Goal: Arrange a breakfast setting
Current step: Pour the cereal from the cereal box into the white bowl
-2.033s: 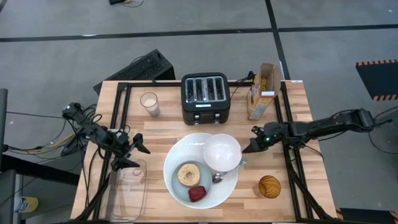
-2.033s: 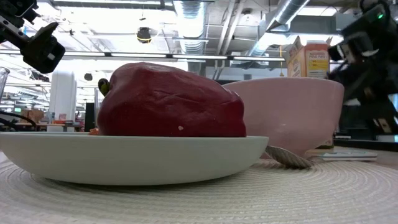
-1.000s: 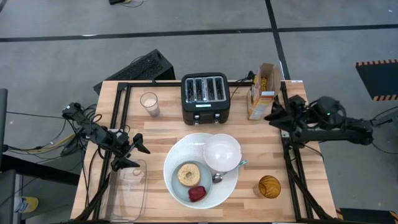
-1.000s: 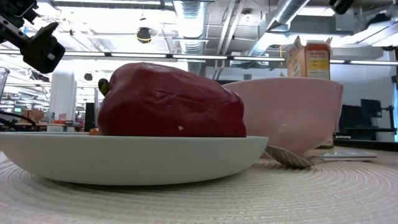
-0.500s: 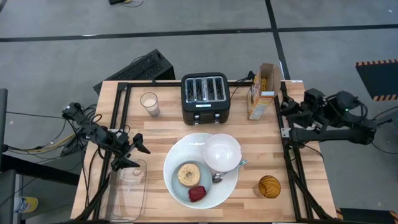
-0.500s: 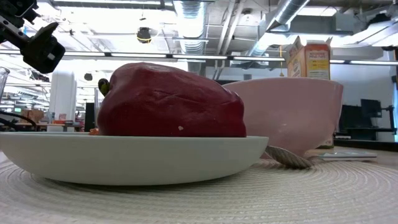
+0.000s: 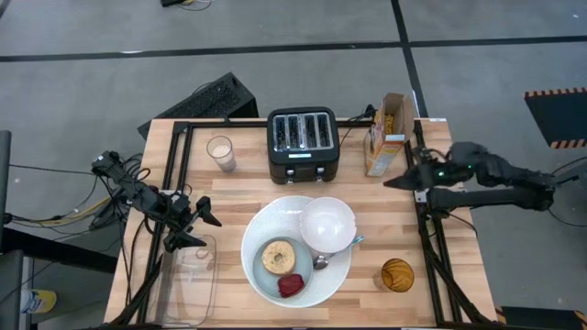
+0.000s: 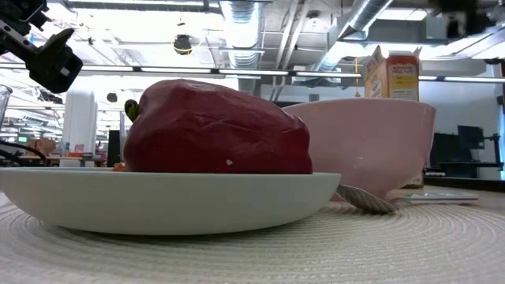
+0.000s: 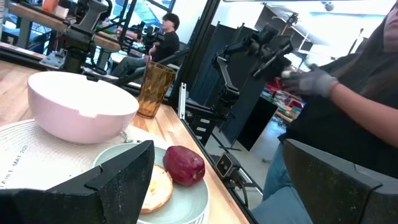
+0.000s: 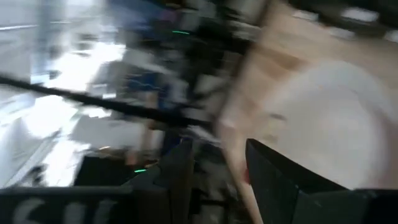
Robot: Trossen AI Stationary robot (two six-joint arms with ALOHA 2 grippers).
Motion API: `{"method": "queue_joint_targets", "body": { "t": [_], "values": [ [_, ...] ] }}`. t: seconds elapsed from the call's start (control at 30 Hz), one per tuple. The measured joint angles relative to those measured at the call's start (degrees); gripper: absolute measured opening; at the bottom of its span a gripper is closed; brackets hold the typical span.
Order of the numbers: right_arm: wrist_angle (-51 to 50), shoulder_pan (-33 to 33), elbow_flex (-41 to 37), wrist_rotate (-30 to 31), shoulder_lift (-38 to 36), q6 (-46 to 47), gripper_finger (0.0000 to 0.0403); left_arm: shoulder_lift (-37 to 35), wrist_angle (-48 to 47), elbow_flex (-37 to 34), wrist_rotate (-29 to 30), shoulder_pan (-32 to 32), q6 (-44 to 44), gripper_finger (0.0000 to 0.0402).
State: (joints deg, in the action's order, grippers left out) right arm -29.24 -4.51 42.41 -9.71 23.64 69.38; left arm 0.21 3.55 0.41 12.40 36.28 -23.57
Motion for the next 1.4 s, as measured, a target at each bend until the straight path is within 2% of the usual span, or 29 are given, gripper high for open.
{"method": "queue_joint_targets", "body": {
  "t": [0.17,0.37,0.63,0.87,1.07,1.27,1.4],
  "values": [
    [-13.32,0.02,-0.04,3.8,1.16,3.43,0.0171,0.0,0.0,-0.01,0.0,0.01,0.0,0.034],
    [-19.33,0.02,-0.04,4.2,2.71,5.56,0.0171,0.0,0.0,0.01,0.0,-0.01,0.0,0.034],
    [-19.14,1.41,-0.04,8.29,3.47,7.59,0.0171,0.0,0.0,0.0,0.0,0.0,0.0,0.034],
    [-20.69,8.99,-0.04,18.93,3.45,12.77,0.0171,0.0,0.0,-0.01,0.0,-0.01,0.0,0.034],
    [-24.96,13.56,-0.05,22.32,4.19,18.93,0.0171,0.0,0.0,-0.01,0.0,0.01,0.0,0.034],
    [-26.4,14.12,-0.07,26.79,4.94,19.74,0.0174,0.0,-0.01,0.0,0.0,0.0,0.0,0.034],
    [-27.54,14.14,-0.07,28.0,5.96,19.74,0.0192,0.0,-0.02,0.01,0.0,-0.01,0.0,0.034]
  ]
}}
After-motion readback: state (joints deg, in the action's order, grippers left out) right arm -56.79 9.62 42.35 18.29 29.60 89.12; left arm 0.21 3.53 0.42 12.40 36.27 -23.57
